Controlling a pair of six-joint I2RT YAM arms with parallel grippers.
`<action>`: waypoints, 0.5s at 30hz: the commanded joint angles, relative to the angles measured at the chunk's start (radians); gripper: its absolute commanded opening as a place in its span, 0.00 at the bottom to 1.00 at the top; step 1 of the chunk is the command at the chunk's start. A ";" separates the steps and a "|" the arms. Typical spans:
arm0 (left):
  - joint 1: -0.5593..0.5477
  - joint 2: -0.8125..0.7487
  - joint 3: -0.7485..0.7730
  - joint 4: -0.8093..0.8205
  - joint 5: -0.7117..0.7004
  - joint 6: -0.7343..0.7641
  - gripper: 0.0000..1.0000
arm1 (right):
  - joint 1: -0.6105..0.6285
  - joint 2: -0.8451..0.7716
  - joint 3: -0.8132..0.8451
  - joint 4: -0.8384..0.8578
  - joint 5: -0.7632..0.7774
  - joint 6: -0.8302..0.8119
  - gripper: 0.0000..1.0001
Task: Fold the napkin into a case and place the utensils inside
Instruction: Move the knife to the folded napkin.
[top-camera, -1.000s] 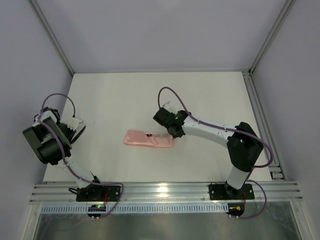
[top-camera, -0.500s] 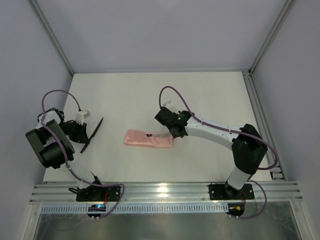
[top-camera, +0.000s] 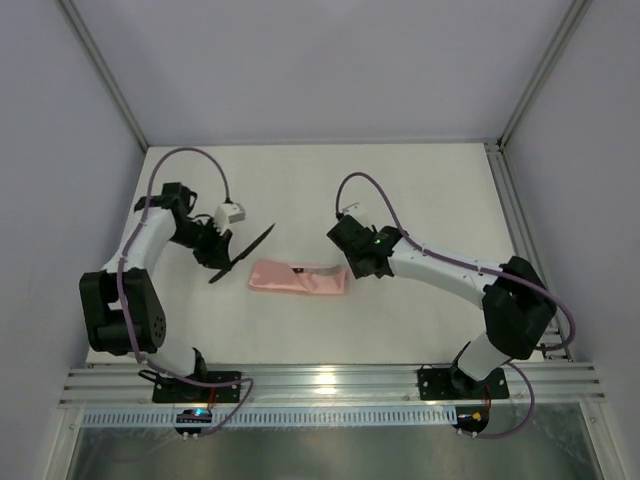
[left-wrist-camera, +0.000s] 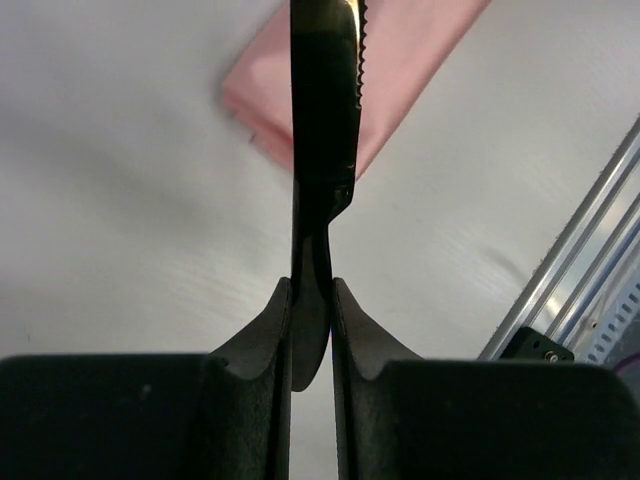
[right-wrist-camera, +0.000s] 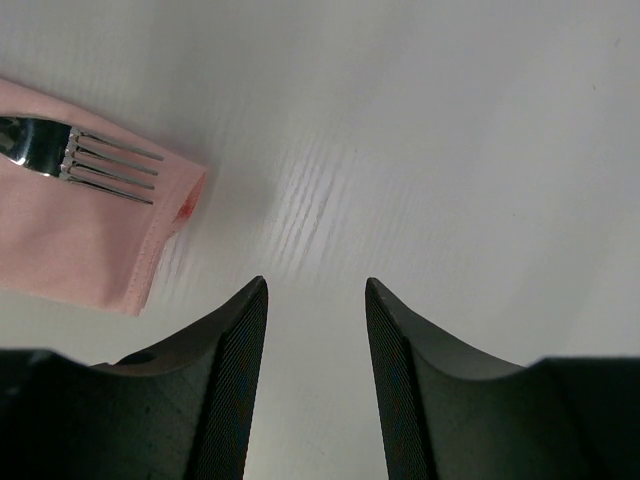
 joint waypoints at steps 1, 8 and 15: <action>-0.212 -0.048 0.070 0.021 0.050 -0.117 0.00 | -0.067 -0.138 -0.064 0.090 -0.073 0.070 0.48; -0.639 0.078 0.228 0.125 0.025 -0.220 0.00 | -0.190 -0.336 -0.240 0.158 -0.152 0.125 0.48; -0.803 0.272 0.360 0.240 0.068 -0.234 0.00 | -0.242 -0.486 -0.314 0.119 -0.119 0.159 0.48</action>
